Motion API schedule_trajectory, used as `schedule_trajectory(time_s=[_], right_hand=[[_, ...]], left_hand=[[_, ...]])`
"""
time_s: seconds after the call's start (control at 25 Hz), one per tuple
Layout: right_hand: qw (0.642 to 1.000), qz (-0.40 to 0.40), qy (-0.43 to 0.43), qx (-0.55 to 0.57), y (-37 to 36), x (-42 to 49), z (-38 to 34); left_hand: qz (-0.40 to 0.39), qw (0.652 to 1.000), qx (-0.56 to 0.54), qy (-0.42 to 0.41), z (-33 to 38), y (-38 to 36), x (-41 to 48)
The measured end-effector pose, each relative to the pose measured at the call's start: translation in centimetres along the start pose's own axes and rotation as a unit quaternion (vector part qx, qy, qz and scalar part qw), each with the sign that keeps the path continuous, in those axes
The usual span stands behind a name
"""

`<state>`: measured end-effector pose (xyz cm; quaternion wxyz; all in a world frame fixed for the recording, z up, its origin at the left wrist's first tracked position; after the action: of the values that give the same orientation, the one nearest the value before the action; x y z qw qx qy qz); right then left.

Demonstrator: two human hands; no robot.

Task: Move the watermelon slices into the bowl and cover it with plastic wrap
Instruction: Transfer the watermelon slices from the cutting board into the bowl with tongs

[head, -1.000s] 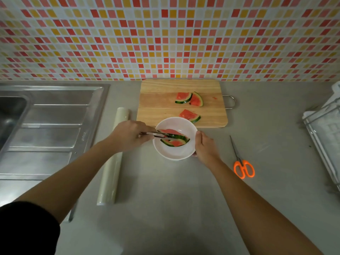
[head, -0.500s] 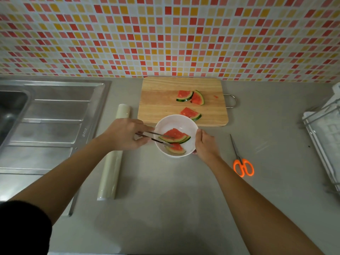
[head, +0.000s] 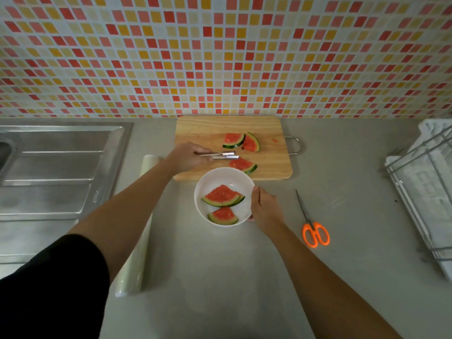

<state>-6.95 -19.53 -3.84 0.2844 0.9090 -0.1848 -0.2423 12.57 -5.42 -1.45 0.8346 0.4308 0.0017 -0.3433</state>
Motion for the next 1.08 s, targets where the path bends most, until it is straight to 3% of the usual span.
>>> schedule_trajectory(time_s=[0.32, 0.52, 0.64, 0.88, 1.08], right_hand=[[1.0, 0.014, -0.006, -0.004, 0.1, 0.1, 0.4], [1.0, 0.02, -0.006, -0.004, -0.1, 0.1, 0.3], [1.0, 0.013, -0.008, 0.0, 0.0, 0.0, 0.2], [1.0, 0.011, -0.007, -0.005, 0.1, 0.0, 0.0], [1.0, 0.005, -0.009, -0.011, 0.3, 0.0, 0.0]], left_hand=[[0.002, 0.99, 0.127, -0.056, -0.3, -0.9, 1.6], [0.069, 0.984, 0.137, -0.093, -1.0, -1.6, 1.1], [0.095, 0.983, 0.109, -0.112, -1.2, -1.7, 1.0], [0.117, 0.99, 0.034, -0.071, -2.2, -0.1, 0.5], [0.136, 0.984, -0.041, -0.109, -1.4, 2.3, -1.9]])
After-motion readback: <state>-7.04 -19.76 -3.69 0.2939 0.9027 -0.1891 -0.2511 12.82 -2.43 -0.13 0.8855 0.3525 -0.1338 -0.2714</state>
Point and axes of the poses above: each hand's wrist, its own x-axis towards the middle knuckle, its own y-axis out of the back of the hand, z = x × y, the point moved 2 cm from there along x, towards the middle knuckle
